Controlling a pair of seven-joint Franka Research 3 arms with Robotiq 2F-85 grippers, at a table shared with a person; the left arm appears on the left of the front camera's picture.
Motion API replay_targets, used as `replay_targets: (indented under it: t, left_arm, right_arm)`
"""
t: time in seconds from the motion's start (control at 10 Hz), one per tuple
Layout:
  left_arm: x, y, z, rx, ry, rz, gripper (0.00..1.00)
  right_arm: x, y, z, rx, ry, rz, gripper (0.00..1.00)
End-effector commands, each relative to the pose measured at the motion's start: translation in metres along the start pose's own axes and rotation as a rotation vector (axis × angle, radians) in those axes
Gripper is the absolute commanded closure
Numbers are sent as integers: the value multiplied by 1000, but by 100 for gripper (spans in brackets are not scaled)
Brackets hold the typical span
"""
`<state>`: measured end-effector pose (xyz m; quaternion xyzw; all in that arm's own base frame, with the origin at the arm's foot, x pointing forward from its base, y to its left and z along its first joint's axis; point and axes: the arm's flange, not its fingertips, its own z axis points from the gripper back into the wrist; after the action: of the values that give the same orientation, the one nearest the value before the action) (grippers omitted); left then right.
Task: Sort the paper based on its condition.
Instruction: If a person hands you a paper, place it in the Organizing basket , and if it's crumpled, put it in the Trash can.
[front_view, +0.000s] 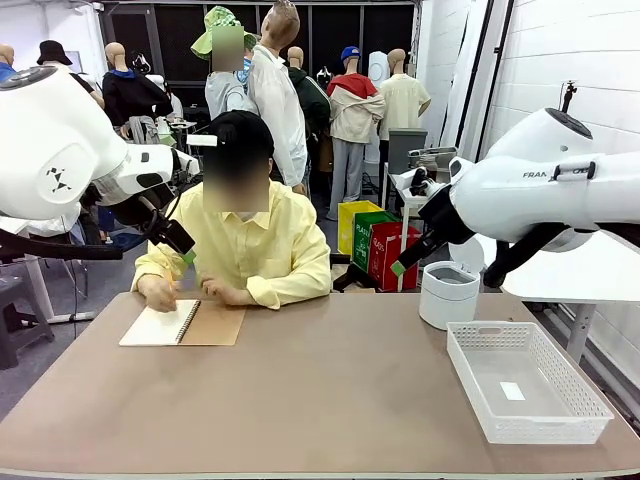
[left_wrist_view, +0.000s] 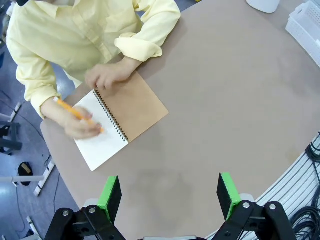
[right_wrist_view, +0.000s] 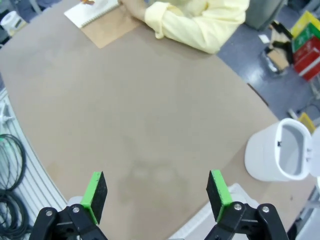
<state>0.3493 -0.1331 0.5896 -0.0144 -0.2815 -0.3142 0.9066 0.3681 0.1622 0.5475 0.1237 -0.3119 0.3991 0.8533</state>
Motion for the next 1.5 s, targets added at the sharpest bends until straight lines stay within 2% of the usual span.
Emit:
replay_targets:
  t: [0.0, 0.4, 0.5, 0.6, 1.4]
  left_arm:
    - [1, 1, 5, 1, -10, -22, 0]
    - [-1, 2, 7, -42, -42, -26, 0]
    - [0, -1, 2, 1, -4, -4, 0]
    - [0, -1, 2, 1, -4, -4, 0]
    - [0, -1, 2, 1, -4, -4, 0]
  right_arm:
    - [-6, -10, -11, 109, -81, 50, 0]
    - [-7, -6, -25, 132, -124, 66, 0]
    - [-7, -6, -27, 124, -136, 46, 0]
    - [-3, -3, -12, 116, -92, 55, 0]
    - [-3, -3, -12, 116, -92, 55, 0]
